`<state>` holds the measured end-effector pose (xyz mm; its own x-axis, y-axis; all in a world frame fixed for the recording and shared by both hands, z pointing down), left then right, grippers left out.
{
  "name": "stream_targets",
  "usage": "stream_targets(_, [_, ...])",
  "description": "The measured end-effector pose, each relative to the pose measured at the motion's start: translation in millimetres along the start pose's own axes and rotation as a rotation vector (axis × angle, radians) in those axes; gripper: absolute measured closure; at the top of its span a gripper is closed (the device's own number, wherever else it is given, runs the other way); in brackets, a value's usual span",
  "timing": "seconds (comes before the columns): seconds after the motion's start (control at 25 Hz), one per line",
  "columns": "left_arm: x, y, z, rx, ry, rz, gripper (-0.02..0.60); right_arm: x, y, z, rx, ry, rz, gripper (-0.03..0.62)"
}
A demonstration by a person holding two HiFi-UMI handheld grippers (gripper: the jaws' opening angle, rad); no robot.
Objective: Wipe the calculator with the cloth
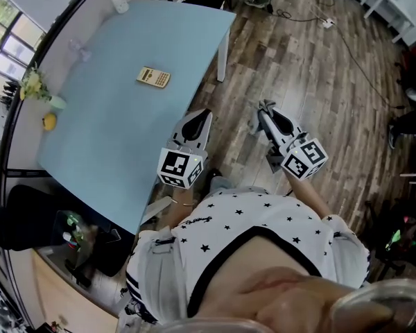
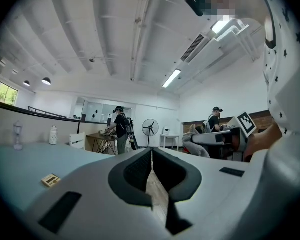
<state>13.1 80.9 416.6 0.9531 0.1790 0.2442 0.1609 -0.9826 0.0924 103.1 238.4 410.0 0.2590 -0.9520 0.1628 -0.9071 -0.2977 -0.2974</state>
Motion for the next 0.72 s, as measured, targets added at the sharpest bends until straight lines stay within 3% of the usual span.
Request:
stream_targets(0.16, [5,10,1,0.013,-0.005,-0.031,0.551,15,-2,7,-0.011,-0.004,-0.018,0.545])
stream_targets(0.32, [-1,31,2,0.034,-0.01,-0.004,0.551,38,0,12,0.001,-0.007,-0.014,0.545])
stream_targets(0.72, [-32,76,1,-0.019,-0.038,0.093,0.551,100,33,9,0.007,0.032,0.121,0.545])
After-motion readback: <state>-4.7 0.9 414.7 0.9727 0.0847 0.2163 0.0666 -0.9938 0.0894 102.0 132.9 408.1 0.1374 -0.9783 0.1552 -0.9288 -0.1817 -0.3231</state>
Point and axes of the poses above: the fingertips, and each gripper's own axes: x forward along the fingers, y to its left, z out of its top, the point moved 3 cm from there along -x, backward along the fingers, and after that the axes turned 10 degrees about y, right-handed, at the moved point
